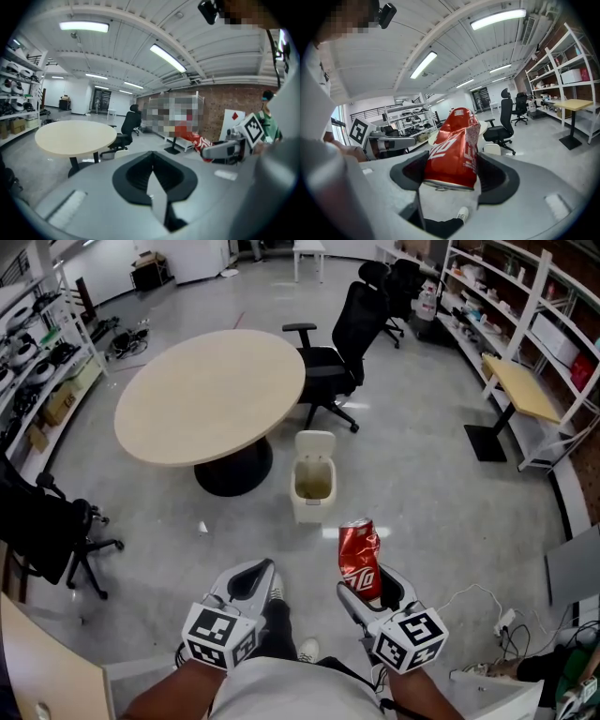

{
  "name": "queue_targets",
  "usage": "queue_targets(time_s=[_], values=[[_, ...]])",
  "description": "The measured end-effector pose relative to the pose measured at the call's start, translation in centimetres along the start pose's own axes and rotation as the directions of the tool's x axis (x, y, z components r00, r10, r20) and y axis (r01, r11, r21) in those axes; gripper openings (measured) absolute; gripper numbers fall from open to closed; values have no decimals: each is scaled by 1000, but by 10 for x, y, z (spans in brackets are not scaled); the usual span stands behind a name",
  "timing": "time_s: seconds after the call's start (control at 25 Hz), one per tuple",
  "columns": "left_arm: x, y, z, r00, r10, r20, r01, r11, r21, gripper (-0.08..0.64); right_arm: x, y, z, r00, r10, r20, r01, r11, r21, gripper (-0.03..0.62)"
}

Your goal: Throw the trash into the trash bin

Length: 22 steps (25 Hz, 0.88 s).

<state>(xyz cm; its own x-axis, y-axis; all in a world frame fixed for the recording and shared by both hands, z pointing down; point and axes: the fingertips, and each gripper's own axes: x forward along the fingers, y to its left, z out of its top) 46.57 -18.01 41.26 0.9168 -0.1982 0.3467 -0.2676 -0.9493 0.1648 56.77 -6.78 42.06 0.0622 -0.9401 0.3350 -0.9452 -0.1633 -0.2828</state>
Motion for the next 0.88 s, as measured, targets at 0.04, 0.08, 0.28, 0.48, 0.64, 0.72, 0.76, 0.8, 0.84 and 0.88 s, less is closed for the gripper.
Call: queue_targets(time_s=[0.04,0.08,0.28,0.48,0.64,0.72,0.76,0.8,0.84,0.88], values=[[6,4,1,1000,-1,-2,1,1000,-9,8,6,-3,1,1000,0,-6,0,1000,0,319],[13,8,2,1000,-4,-4,4,1000,-18,8,12,-7,1,1000,0,-13,0,1000,0,319],[47,31,17,1000,-23,-6,23,999,-27,8,44,-22,11,1000,-7,-29,7,1000,11,319],[81,56,36,999,-45,-21,46,999,19,8,79,-39,27,999,-28,-40,29,999,22,318],[113,77,39,997,-61,-48,63,997,42,8,111,-60,29,995,-62,-79,64,998,24,319],[127,88,37,994,-79,-69,83,995,48,8,129,-70,29,992,-78,-98,81,996,22,318],[133,94,37,993,-89,-78,93,995,47,8,137,-73,30,991,-86,-106,88,996,20,318],[137,100,37,992,-97,-86,101,994,44,8,146,-75,31,989,-92,-116,95,995,21,318],[142,106,36,990,-105,-94,109,993,38,8,153,-77,32,987,-98,-127,102,994,24,318],[147,112,36,989,-113,-100,117,993,32,8,161,-80,31,985,-105,-139,110,994,29,318]])
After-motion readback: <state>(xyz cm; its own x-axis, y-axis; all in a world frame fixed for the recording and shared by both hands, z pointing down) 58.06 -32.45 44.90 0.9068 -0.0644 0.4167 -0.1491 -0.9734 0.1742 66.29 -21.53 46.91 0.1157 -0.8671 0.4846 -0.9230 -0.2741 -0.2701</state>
